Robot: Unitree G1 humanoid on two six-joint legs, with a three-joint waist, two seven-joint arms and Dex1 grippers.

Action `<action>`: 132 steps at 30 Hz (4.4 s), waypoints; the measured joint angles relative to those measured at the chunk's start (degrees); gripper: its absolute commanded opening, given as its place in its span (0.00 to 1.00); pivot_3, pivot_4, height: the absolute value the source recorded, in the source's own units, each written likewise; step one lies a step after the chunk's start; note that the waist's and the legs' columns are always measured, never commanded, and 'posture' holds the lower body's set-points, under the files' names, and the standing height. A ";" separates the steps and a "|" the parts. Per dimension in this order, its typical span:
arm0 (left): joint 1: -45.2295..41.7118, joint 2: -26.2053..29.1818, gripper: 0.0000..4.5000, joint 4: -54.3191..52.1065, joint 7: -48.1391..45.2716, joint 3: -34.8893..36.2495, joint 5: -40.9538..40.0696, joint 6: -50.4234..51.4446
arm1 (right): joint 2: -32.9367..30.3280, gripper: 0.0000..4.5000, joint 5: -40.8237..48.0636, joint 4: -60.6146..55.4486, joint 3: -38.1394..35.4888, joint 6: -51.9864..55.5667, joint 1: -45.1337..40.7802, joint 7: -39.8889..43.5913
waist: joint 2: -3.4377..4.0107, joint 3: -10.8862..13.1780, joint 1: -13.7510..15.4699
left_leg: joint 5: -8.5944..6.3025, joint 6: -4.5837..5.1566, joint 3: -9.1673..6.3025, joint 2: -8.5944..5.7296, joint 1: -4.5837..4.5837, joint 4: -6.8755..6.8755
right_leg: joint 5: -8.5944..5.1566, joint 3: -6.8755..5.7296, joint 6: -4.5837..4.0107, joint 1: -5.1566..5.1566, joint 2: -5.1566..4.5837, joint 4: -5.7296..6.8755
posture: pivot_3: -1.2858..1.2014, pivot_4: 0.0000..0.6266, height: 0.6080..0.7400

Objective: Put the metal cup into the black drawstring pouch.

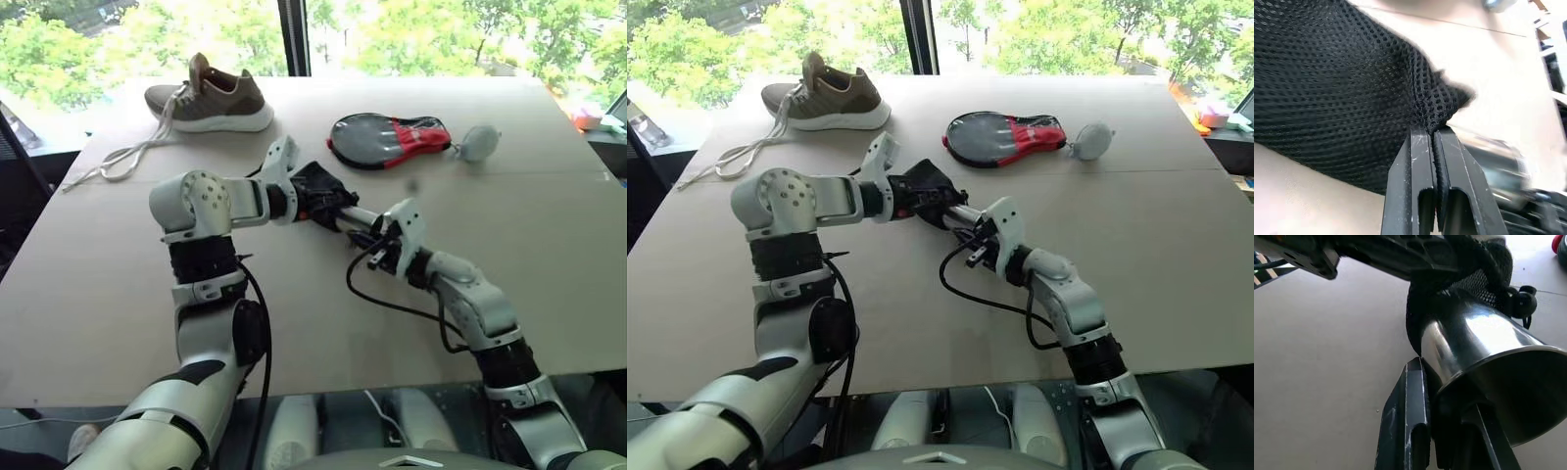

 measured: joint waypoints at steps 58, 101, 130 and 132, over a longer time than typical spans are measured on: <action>14.90 6.58 0.00 -8.39 23.60 -0.65 -31.10 -6.74 | -4.14 0.63 -28.32 18.19 12.71 -29.81 -14.58 10.84 | -0.05 0.04 -0.14 | 0.10 -0.18 -0.05 0.04 0.13 -0.02 | 0.04 -0.09 -0.01 0.09 -0.11 0.06 | 0.52 0.24 1.00; 22.91 18.57 0.00 -20.11 8.46 2.68 -37.48 -10.13 | 4.30 0.63 -28.68 30.72 8.34 -30.49 -16.33 -4.85 | -0.05 0.07 -0.84 | 0.10 -0.16 -0.10 0.11 0.10 -0.05 | 0.04 -0.10 -0.01 0.08 -0.09 0.06 | 0.52 0.24 1.00; 27.68 17.76 0.61 -23.81 4.55 -2.29 -41.18 -18.94 | -8.88 0.00 -32.38 19.30 2.00 -34.28 -15.78 -11.15 | -0.03 0.10 -1.35 | 0.10 -0.16 -0.04 0.10 0.09 -0.10 | 0.04 -0.05 -0.01 0.07 -0.17 0.00 | 0.52 0.24 1.00; 26.75 19.66 0.82 -24.50 1.17 -5.95 -37.70 -22.36 | -10.65 0.00 -32.97 14.60 1.58 -32.03 -14.95 -10.23 | -0.01 0.11 -1.33 | 0.10 -0.16 -0.04 0.04 0.10 -0.10 | 0.03 -0.05 -0.01 0.07 -0.12 0.01 | 0.52 0.24 1.00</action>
